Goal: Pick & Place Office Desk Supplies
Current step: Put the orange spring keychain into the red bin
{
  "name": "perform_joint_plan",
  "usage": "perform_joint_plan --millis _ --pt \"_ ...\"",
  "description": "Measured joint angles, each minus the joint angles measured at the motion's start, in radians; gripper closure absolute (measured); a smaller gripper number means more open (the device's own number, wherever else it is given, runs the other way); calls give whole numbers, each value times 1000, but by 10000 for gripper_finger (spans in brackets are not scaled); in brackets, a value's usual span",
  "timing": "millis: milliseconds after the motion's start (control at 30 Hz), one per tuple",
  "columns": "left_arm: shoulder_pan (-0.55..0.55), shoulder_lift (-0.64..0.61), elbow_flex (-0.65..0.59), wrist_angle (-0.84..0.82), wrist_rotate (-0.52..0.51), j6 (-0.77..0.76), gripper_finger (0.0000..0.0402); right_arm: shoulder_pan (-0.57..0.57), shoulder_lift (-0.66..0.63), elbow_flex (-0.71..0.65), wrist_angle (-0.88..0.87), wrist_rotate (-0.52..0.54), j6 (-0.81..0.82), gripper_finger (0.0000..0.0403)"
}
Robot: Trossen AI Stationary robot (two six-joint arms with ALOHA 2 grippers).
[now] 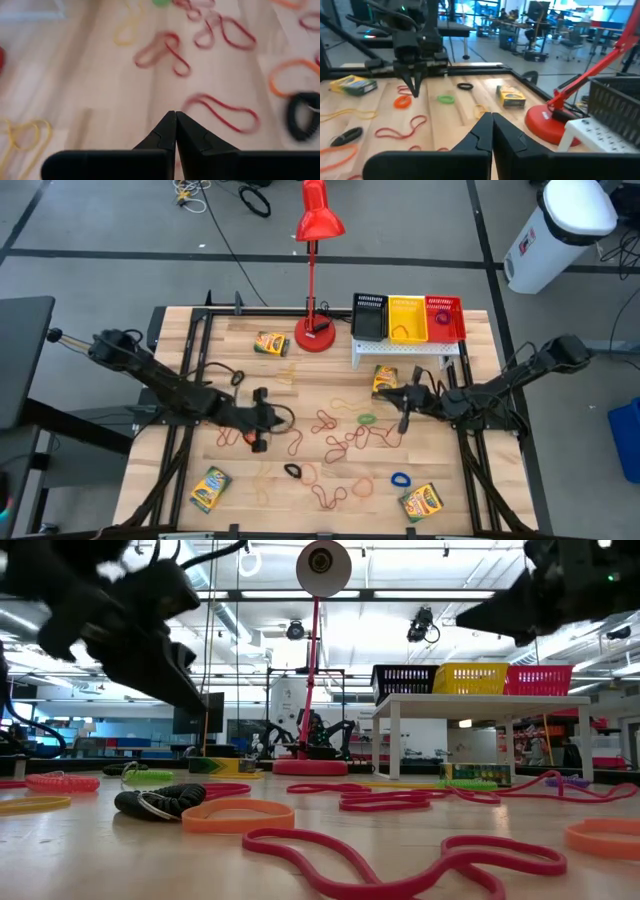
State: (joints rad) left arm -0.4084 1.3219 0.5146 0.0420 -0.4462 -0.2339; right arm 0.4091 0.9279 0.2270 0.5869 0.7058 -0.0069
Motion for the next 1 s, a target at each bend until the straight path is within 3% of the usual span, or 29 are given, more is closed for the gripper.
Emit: perform_joint_plan --millis 233,367,600,1000 --pt "-112 44 231 -516 6 -259 332 37 4 -37 30 0 12 393" --pt "-177 71 296 -686 7 -379 295 38 5 -58 45 -9 35 399" --pt "-277 130 301 -727 56 -448 258 36 5 -60 40 -86 36 375" --pt "-331 220 301 -730 73 -431 255 36 5 -60 40 -128 36 352"
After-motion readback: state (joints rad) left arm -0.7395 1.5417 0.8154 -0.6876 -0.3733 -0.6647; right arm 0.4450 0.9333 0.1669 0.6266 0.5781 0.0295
